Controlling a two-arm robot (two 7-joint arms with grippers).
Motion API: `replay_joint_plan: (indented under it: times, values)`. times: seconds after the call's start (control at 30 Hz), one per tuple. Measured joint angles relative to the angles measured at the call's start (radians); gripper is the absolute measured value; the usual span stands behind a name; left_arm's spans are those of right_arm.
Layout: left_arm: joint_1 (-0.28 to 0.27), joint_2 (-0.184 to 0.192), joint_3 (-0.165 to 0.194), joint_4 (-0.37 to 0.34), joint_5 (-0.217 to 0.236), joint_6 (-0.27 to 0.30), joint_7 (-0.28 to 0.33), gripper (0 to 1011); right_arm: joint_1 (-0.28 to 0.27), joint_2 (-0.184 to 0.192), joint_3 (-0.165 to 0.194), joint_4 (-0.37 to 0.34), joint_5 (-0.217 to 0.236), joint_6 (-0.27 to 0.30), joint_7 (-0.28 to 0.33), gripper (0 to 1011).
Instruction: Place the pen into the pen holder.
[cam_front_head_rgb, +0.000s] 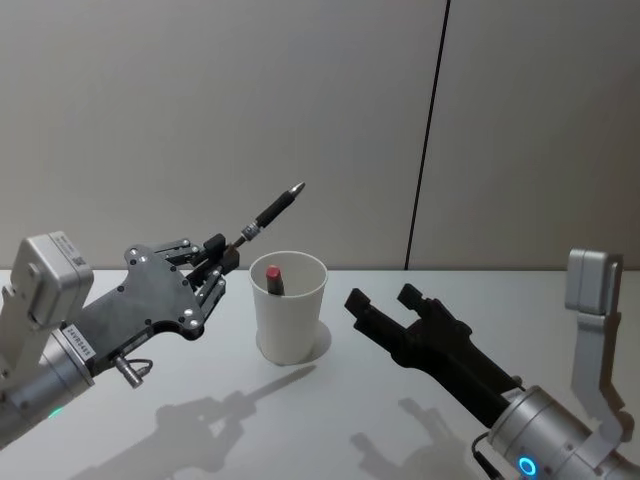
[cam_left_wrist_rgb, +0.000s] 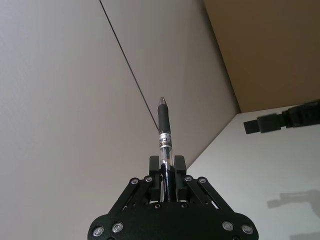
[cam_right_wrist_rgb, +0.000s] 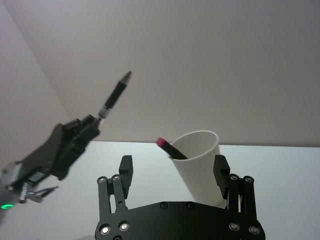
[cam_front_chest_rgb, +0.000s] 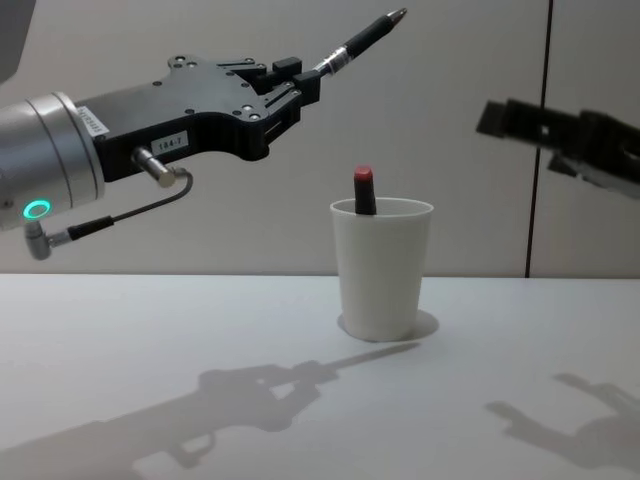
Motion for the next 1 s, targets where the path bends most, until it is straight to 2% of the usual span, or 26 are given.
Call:
replay_joint_plan:
  times: [0.03, 0.1, 0.2, 0.37, 0.5, 0.73, 1.0]
  values:
    - [-0.001, 0.000, 0.000, 0.000, 0.000, 0.000, -0.001, 177, 0.003, -0.004, 0.002, -0.005, 0.025, 0.016, 0.007, 1001]
    - [-0.002, 0.000, 0.001, 0.001, 0.000, -0.001, -0.002, 177, 0.005, -0.007, 0.003, -0.008, 0.035, 0.023, 0.009, 1001]
    - [-0.005, 0.000, 0.002, 0.001, 0.001, -0.002, -0.004, 177, 0.011, -0.015, 0.006, -0.020, 0.081, 0.052, 0.019, 1001]
    - [-0.006, 0.000, 0.003, 0.002, 0.001, -0.002, -0.006, 177, 0.015, -0.020, 0.008, -0.028, 0.114, 0.074, 0.025, 1001]
    - [-0.008, 0.000, 0.004, 0.002, 0.002, -0.003, -0.007, 177, 0.017, -0.026, 0.005, -0.033, 0.123, 0.082, 0.017, 1001]
    - [-0.009, 0.000, 0.004, 0.003, 0.002, -0.004, -0.008, 178, 0.016, -0.055, -0.004, -0.038, 0.132, 0.089, -0.040, 1001]
    - [-0.010, 0.000, 0.005, 0.003, 0.002, -0.004, -0.009, 178, 0.010, -0.122, -0.013, -0.038, 0.166, 0.097, -0.125, 1001]
